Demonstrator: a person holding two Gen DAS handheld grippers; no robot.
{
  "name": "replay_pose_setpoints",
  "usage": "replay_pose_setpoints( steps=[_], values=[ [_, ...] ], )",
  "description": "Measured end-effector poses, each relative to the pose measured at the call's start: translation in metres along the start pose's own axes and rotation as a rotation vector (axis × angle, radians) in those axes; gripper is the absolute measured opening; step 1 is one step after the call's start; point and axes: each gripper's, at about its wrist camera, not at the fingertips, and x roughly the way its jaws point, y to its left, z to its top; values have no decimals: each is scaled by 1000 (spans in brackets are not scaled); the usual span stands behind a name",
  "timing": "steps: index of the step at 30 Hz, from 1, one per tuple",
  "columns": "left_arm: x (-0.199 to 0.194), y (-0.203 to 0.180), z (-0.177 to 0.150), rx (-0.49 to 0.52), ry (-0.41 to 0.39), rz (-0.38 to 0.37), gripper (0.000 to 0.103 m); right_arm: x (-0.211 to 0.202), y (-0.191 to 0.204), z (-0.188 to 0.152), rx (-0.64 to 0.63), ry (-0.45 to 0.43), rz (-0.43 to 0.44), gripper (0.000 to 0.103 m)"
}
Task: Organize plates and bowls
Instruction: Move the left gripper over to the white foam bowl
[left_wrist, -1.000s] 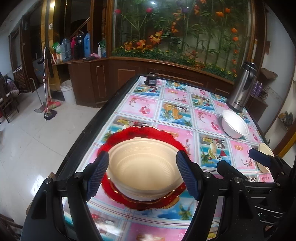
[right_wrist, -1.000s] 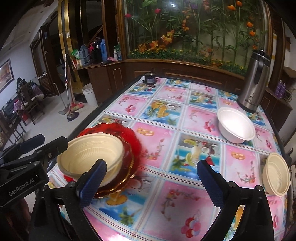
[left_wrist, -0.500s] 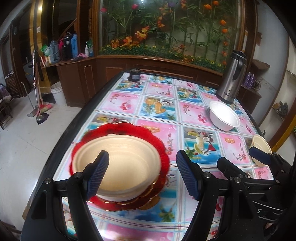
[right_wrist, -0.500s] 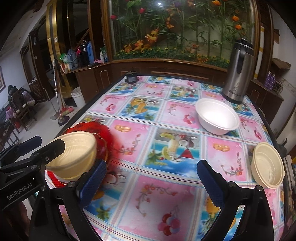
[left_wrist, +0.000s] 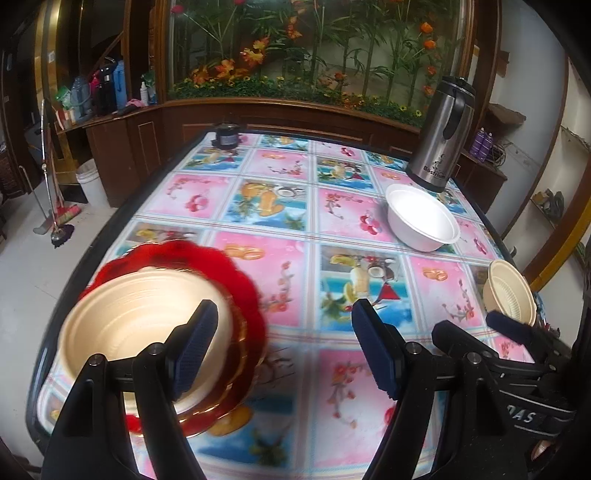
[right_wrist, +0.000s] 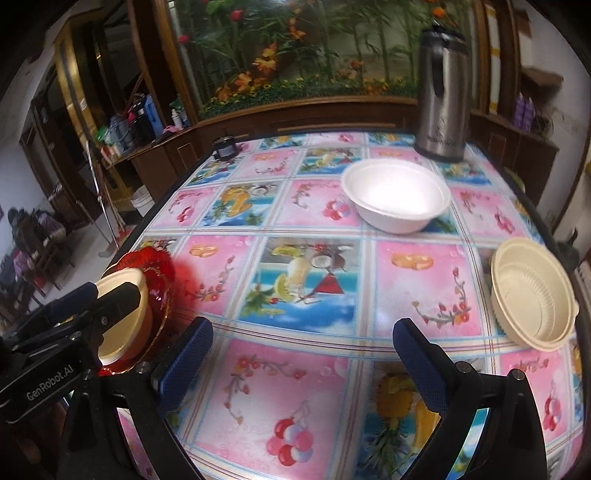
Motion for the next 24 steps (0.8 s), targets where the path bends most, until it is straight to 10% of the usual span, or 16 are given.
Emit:
replay_pose_setpoints(
  steps=[24],
  values=[
    [95, -83, 57, -5, 39, -57, 75, 35, -127, 60, 435, 6, 280, 99]
  ],
)
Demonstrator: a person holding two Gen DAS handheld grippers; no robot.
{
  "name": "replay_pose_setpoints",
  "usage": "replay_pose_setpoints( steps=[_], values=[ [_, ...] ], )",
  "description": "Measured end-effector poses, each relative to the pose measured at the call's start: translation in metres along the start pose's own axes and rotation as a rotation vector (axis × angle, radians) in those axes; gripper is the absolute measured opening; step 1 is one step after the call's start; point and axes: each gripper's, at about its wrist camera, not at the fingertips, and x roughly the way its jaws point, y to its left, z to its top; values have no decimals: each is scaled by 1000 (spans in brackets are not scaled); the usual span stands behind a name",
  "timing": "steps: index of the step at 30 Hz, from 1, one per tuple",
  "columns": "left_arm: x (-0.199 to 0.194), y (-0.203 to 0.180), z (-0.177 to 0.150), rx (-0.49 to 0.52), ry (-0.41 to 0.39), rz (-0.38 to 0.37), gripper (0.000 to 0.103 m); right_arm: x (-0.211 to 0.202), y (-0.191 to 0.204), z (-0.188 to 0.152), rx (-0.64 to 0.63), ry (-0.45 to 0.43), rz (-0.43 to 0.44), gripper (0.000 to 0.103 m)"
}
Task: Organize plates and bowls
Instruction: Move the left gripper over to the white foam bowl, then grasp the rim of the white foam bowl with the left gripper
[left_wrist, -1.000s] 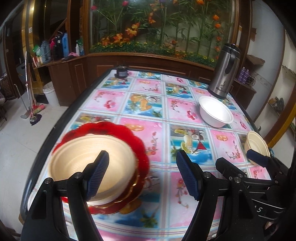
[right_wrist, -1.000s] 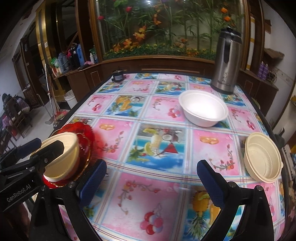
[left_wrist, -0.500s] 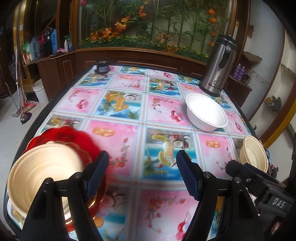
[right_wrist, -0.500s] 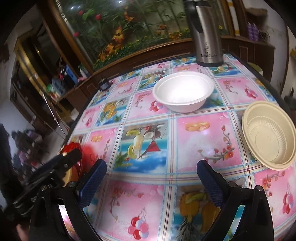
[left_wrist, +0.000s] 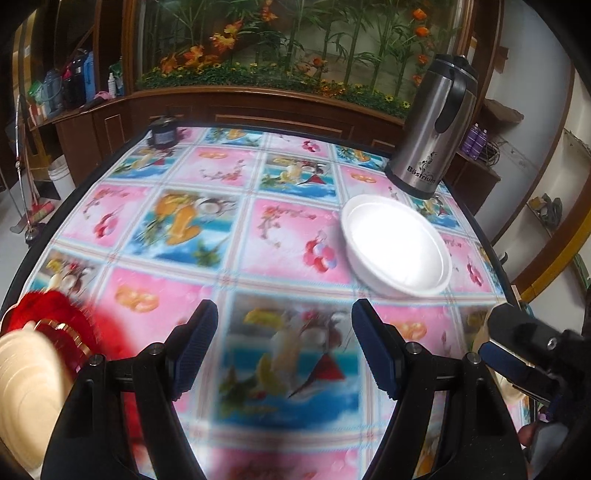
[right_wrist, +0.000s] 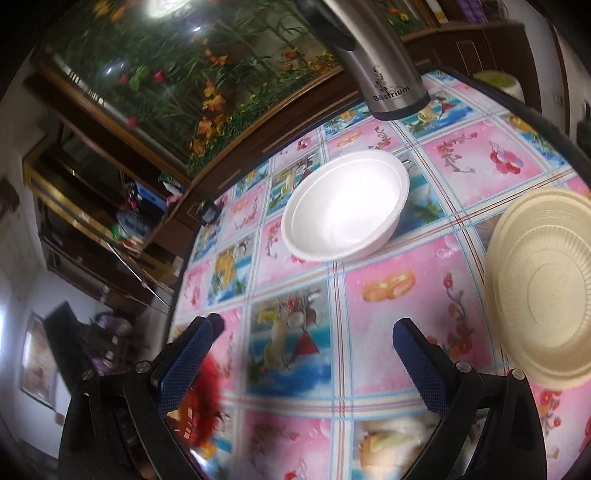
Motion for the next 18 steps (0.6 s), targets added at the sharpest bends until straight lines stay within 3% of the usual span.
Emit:
replay_pose_setpoints(
  steps=[8, 18],
  values=[
    [33, -22, 23, -23, 6, -2, 75, 11, -25, 41, 123, 2, 20, 99],
    [70, -40, 29, -13, 42, 15, 75, 39, -43, 65, 162, 10, -61, 96]
  ],
)
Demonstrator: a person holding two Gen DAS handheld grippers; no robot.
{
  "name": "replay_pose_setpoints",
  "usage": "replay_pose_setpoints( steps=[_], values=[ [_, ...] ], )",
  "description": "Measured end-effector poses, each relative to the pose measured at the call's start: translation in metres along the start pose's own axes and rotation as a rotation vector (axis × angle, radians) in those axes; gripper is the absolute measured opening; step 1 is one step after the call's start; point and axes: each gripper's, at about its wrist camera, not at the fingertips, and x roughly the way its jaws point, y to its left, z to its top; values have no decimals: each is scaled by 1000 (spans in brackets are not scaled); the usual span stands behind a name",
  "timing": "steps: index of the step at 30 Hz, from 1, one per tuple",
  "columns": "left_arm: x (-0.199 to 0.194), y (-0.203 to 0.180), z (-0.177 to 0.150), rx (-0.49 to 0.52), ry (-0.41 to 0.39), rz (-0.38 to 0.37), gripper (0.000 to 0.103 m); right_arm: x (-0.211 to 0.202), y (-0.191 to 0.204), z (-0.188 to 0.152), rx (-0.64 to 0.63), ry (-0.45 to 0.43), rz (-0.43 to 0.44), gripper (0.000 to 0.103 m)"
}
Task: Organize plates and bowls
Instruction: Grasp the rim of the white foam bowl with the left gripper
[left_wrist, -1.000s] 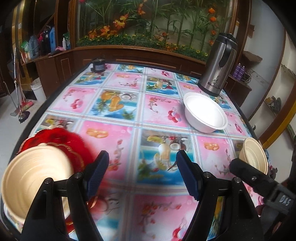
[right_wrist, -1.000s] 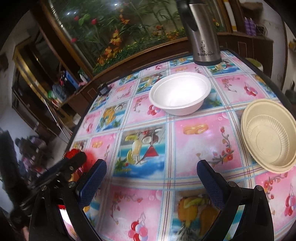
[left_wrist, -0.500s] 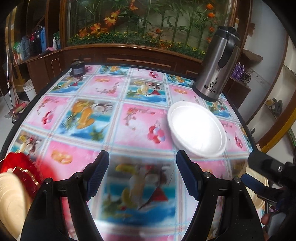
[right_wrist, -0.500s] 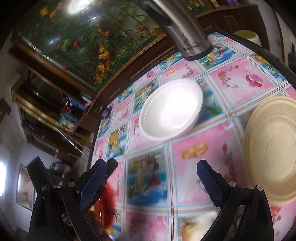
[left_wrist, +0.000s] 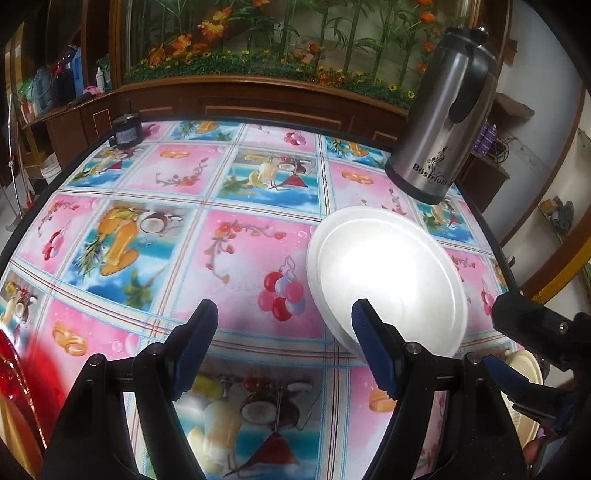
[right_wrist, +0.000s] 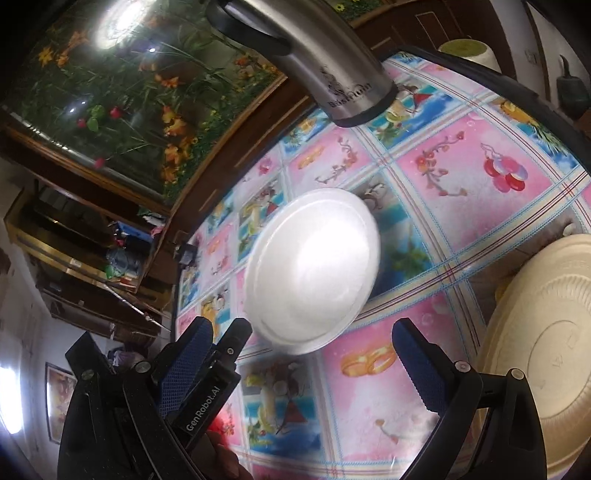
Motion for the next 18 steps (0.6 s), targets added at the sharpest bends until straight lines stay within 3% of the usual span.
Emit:
replay_pose_setpoints(
  steps=[8, 18],
  values=[
    [18, -3, 5, -18, 10, 5, 75, 18, -7, 7, 24, 14, -54, 83],
    [31, -6, 8, -19, 18, 10, 75, 30, -9, 15, 8, 13, -131, 78]
  ],
)
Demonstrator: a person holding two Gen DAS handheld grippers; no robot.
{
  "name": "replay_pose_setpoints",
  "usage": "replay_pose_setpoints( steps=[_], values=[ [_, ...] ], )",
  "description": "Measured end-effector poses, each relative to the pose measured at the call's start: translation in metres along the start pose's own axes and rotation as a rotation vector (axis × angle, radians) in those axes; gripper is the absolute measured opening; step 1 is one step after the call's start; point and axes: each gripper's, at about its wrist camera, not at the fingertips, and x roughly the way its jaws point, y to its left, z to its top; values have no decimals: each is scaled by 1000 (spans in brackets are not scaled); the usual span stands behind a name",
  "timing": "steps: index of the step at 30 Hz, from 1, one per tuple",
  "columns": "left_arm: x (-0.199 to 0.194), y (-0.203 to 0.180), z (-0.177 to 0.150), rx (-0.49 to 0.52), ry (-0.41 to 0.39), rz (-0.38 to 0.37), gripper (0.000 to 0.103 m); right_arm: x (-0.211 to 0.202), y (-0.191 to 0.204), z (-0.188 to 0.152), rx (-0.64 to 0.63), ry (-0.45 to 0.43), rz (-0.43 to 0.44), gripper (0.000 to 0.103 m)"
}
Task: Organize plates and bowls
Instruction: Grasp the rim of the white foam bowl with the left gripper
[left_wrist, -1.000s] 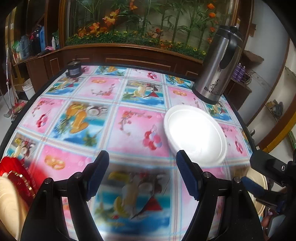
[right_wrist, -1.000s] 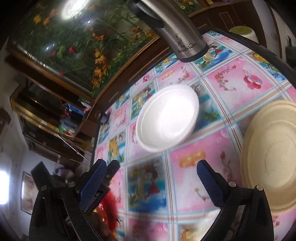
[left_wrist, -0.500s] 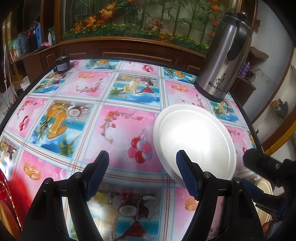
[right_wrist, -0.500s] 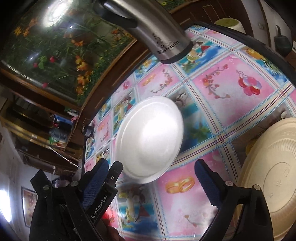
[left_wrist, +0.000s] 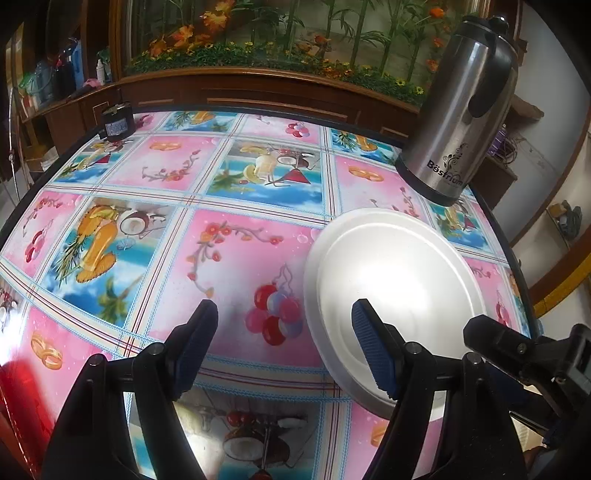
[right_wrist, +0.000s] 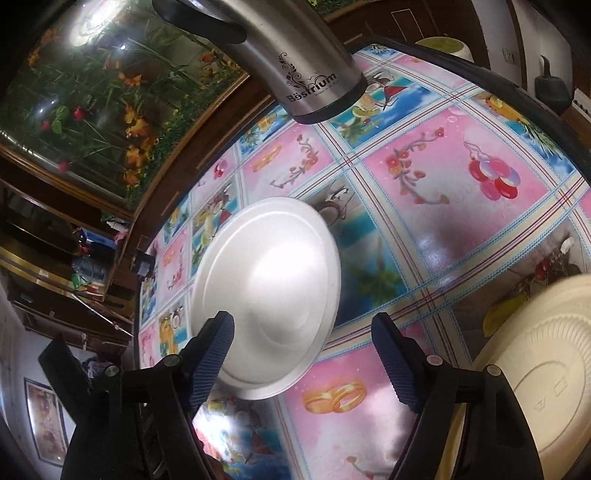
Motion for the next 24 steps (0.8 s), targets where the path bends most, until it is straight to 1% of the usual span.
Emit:
replay_pose_setpoints(
  steps=[4, 6, 7, 9, 12, 17, 19, 21, 23, 24],
  values=[
    [3, 0, 0, 5, 7, 5, 75, 5, 0, 1, 0, 9, -17, 74],
    [4, 1, -1, 7, 10, 10, 74, 8, 0, 0, -5, 16, -28, 70],
    [5, 1, -1, 7, 13, 9, 73, 9, 0, 0, -9, 20, -34, 69],
    [6, 2, -1, 5, 16, 11, 67, 10, 0, -1, -13, 24, -44, 65],
    [7, 2, 0, 8, 17, 12, 66, 11, 0, -1, -17, 30, -54, 60],
    [10, 1, -2, 14, 28, 19, 63, 16, -1, -2, -19, 42, -66, 55],
    [11, 2, -2, 15, 30, 20, 58, 17, -2, -1, -21, 45, -70, 51],
    [12, 1, -2, 23, 37, 25, 49, 18, -3, -2, -23, 50, -77, 41],
    [12, -1, -3, 38, 38, 18, 44, 19, -3, -2, -25, 54, -76, 31],
    [12, -2, -4, 43, 37, 18, 42, 19, -3, -3, -28, 56, -74, 29]
  ],
)
